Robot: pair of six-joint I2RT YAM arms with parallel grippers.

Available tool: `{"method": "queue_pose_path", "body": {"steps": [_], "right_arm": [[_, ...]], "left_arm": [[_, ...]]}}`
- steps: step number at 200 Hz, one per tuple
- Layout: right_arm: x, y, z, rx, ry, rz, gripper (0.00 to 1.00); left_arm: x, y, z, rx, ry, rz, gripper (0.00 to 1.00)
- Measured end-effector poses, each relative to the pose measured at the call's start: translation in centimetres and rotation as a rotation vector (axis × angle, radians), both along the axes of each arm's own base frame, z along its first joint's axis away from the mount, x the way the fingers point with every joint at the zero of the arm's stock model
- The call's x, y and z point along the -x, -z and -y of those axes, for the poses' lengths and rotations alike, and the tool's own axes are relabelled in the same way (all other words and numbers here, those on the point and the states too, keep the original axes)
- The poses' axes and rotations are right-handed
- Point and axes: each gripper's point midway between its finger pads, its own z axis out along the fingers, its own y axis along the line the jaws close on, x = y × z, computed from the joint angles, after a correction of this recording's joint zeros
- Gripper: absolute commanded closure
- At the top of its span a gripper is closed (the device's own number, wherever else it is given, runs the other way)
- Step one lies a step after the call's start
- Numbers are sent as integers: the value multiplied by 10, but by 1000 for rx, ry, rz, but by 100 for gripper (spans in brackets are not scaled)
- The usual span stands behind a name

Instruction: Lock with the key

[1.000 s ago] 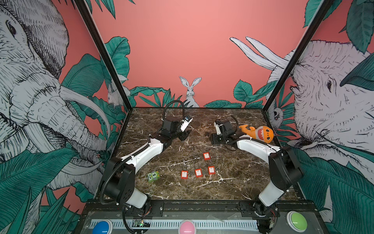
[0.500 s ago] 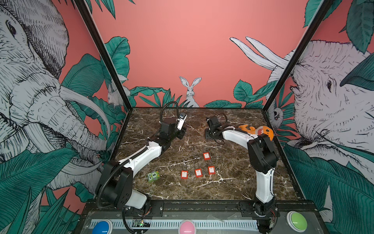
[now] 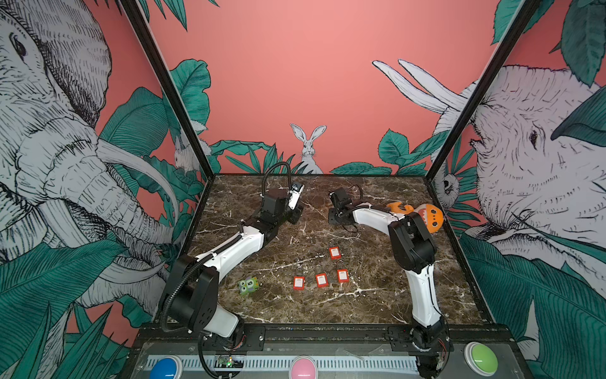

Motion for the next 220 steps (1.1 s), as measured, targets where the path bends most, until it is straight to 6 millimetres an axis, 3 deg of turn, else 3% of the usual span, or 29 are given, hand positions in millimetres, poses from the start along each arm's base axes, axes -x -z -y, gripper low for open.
{"method": "queue_pose_path", "body": {"steps": [99,191,220], "right_arm": [[-16,6,-2,42,30,-5,58],[-19,8,2,80,22,10,71],[-17,7,1,69,-5,25,84]], "left_arm": [[-2,4,0,-15,0,-9,44],[-2,5,4,-9,19,-16,44],[-1,5,6,-5,29,-19,45]]}}
